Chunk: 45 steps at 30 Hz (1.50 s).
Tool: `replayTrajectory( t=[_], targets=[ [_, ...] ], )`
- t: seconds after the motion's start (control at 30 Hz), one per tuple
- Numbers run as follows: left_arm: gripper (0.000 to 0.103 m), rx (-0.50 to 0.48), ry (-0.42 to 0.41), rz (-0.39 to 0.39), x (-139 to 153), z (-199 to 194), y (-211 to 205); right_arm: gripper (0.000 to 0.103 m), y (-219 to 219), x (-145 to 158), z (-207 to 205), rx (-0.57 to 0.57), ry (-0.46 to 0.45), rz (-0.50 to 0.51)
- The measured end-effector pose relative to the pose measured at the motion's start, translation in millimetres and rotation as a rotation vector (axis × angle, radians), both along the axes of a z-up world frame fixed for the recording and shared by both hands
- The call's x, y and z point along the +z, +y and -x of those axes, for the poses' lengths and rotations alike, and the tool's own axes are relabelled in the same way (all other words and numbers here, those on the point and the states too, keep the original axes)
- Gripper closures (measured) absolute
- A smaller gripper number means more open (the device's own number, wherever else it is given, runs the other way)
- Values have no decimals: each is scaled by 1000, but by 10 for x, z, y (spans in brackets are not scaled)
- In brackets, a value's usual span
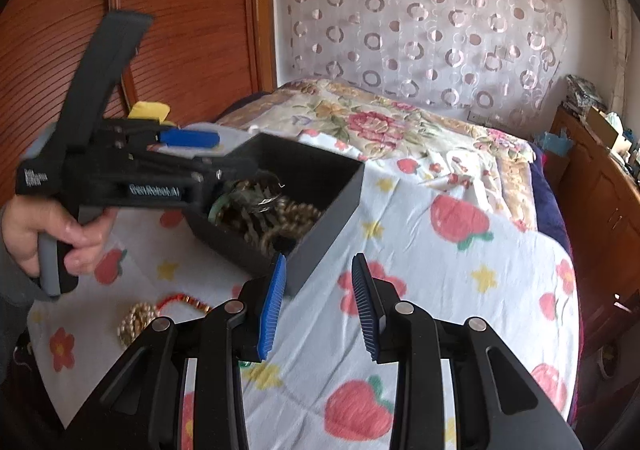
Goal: Organize jewelry
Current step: 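Lower the silver bangle into the black box and open the left tool, then close the right tool on the green charm while the left tool grasps the pearl strand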
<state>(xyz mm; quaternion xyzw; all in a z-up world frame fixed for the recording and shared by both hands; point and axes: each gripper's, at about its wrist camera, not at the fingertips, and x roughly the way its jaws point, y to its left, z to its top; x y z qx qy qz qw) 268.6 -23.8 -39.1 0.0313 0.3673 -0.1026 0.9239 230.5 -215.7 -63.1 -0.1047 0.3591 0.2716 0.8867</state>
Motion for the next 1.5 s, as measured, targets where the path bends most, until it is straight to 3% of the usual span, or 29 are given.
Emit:
replayTrajectory(
  t=[0.27,0.47,0.87,0.9,0.97,1.1,1.37,1.5],
  targets=[
    [26,-21,-57,24,78,510,90,66,123,-197,295,91,53,12],
    [26,-31,-65,40,1,881,181,66,258,-388,480,150,95,70],
    [26,-16,-34,43,-213,1407,383,66,352,-525,353,147,134,121],
    [26,-16,-28,46,-232,1444,402,68,365,-530,361,149,135,119],
    [26,-14,-21,53,-253,1474,429,87,364,-530,376,155,138,113],
    [26,-18,-3,63,-318,1537,437,89,329,-511,433,162,139,113],
    [26,-51,38,69,-467,1598,386,90,89,-384,760,92,51,79],
    [41,-72,58,74,-506,1584,342,90,-70,-308,885,63,38,35]
  ],
)
